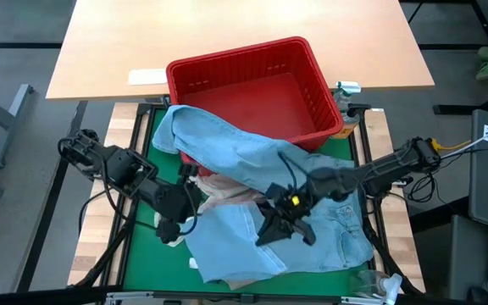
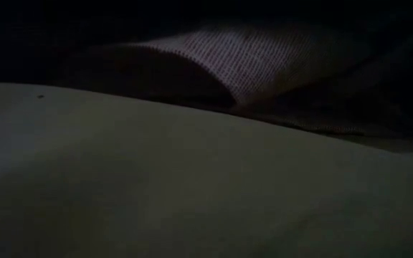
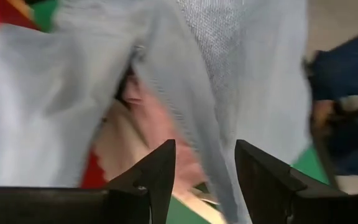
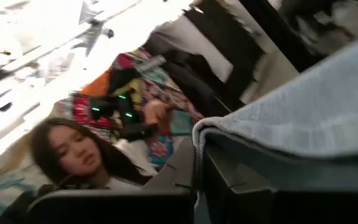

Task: Fold laundry
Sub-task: Fold the blue jeans

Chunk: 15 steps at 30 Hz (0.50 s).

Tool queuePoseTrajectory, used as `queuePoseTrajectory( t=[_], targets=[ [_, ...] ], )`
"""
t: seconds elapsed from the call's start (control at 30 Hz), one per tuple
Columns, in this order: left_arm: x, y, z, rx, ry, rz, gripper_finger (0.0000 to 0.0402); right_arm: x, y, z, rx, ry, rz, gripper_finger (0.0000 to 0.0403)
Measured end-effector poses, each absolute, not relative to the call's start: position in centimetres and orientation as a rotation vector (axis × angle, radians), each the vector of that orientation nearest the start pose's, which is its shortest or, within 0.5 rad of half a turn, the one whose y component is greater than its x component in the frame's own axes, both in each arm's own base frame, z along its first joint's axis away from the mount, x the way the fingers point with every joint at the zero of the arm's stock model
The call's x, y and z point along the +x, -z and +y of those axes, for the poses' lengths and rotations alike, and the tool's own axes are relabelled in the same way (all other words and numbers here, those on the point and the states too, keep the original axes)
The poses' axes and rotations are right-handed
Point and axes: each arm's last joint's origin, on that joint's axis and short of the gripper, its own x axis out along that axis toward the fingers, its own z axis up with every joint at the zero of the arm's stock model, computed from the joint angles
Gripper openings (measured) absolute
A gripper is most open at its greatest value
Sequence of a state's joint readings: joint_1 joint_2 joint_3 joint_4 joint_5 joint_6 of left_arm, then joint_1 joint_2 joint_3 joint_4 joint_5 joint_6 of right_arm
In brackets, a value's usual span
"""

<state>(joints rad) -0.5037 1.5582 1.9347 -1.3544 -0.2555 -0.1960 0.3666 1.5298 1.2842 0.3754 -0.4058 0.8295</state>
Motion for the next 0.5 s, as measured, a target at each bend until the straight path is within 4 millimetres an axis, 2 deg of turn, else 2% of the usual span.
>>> queuePoseTrajectory(
  t=[0.23,0.33,0.5],
  targets=[
    [24.4,-43.3,-13.1,0.095,0.152,0.944,0.0159,31.8,-36.2,16.3,0.870,-0.585,0.337,0.0016],
    [24.2,-43.3,-13.5,0.059,0.155,0.950,0.0159,31.4,-35.9,16.9,0.874,-0.495,0.340,0.0020],
    [23.6,-42.6,-14.9,-0.085,0.147,1.006,0.0160,31.0,-35.9,17.6,0.871,-0.449,0.310,0.0009]
  ],
)
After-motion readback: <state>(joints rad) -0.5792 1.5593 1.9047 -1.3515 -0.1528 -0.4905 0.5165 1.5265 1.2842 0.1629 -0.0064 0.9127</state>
